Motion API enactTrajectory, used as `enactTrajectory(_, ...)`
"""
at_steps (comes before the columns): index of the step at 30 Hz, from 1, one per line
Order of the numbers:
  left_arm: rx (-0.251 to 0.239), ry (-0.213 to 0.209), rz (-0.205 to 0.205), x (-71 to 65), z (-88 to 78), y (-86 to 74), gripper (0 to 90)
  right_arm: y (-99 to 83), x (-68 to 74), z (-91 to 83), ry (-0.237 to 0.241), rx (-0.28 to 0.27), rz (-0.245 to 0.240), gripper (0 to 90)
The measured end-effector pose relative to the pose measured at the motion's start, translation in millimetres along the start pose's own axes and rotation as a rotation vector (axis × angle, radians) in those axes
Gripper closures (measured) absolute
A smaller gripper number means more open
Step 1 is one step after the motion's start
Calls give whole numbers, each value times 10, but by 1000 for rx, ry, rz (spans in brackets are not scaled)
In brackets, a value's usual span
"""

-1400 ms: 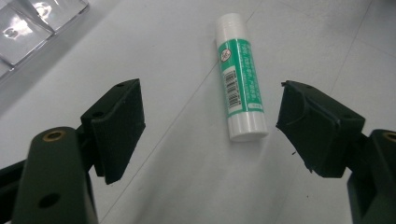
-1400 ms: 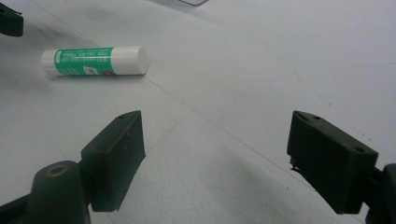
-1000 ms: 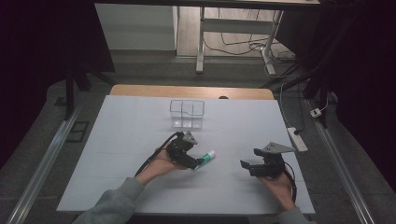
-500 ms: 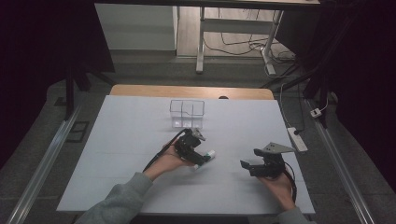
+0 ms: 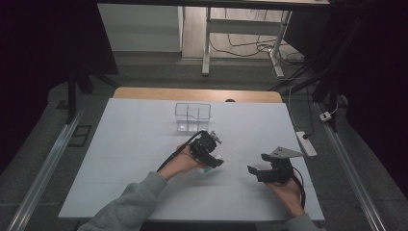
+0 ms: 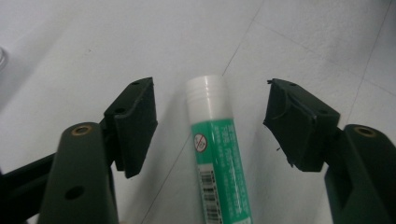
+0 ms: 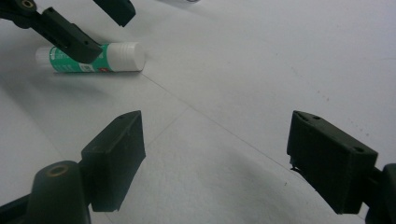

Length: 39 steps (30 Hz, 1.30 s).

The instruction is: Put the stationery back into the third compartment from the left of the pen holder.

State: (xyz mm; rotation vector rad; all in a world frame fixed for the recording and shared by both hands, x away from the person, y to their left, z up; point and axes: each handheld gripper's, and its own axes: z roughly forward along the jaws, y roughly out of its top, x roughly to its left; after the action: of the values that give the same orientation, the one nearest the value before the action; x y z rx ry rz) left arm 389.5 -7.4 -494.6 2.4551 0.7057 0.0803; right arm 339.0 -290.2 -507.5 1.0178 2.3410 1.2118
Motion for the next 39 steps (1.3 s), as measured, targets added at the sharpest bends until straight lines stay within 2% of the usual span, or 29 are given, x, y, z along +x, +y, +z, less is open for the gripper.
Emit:
enactTrajectory(17, 75, 4, 2, 16, 148, 61, 459, -1, 1, 9, -2, 6, -4, 188)
enactTrajectory(24, 112, 25, 7, -18, 212, 79, 538, -3, 1, 17, 1, 6, -4, 188)
enactTrajectory(25, 112, 35, 12, -24, 214, 80, 557, -3, 2, 19, 1, 6, -4, 188)
enactTrajectory(27, 107, 29, 5, -24, 209, 82, 614, -3, 1, 20, 0, 7, -4, 188)
enactTrajectory(34, 109, 25, 9, -30, 198, 79, 642, -3, 2, 15, -2, 8, -7, 188)
enactTrajectory(39, 83, 20, 17, -40, 115, 66, 643, -3, 1, 13, -2, 8, -7, 188)
